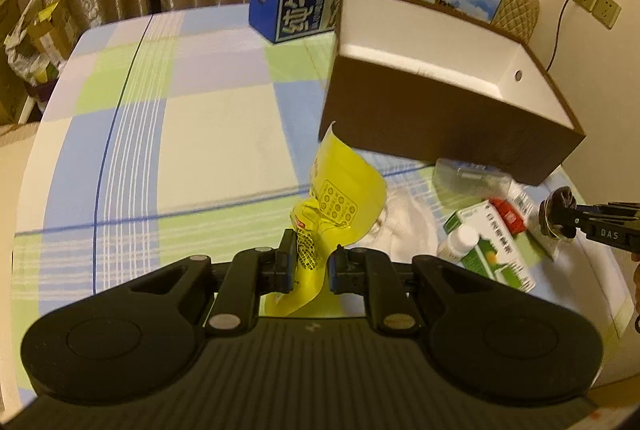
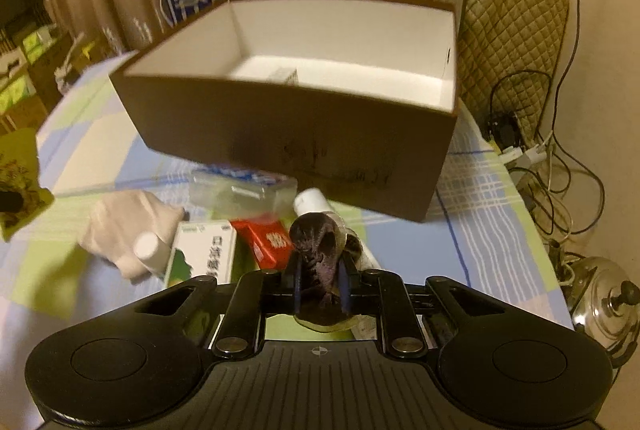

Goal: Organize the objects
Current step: 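Carry the pouch and scrunchie into the brown box and release them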

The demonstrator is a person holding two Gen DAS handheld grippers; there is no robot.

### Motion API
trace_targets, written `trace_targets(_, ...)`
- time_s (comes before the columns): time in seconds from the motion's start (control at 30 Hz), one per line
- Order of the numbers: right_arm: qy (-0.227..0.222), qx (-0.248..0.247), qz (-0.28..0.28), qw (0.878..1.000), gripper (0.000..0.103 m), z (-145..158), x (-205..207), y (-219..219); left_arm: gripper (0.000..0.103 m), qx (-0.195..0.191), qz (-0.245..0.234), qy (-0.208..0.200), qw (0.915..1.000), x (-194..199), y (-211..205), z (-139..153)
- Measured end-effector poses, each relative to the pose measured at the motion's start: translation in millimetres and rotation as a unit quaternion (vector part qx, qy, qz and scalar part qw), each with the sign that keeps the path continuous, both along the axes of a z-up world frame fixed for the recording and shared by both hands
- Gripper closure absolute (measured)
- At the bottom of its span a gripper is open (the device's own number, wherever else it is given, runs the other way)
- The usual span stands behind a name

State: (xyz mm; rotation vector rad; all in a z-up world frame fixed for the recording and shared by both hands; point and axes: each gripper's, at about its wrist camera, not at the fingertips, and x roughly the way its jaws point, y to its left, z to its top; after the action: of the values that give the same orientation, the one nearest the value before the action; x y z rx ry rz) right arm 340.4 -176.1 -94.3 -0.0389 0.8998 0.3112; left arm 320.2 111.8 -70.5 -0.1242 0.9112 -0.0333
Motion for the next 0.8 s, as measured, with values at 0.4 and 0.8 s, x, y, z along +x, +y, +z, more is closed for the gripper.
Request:
trace_targets(0.4, -0.041, 0.066, -0.015, 0.997, 0.089, 56, 22, -14, 0.091, 0.003, -0.049, -0.058, 0.9971, 44, -27, 46)
trace_targets(0.8, -0.082, 0.08, -0.026, 0.993, 0.089, 88, 70, -13, 0.091, -0.009, -0.075, -0.092, 0.9929, 115, -66, 73)
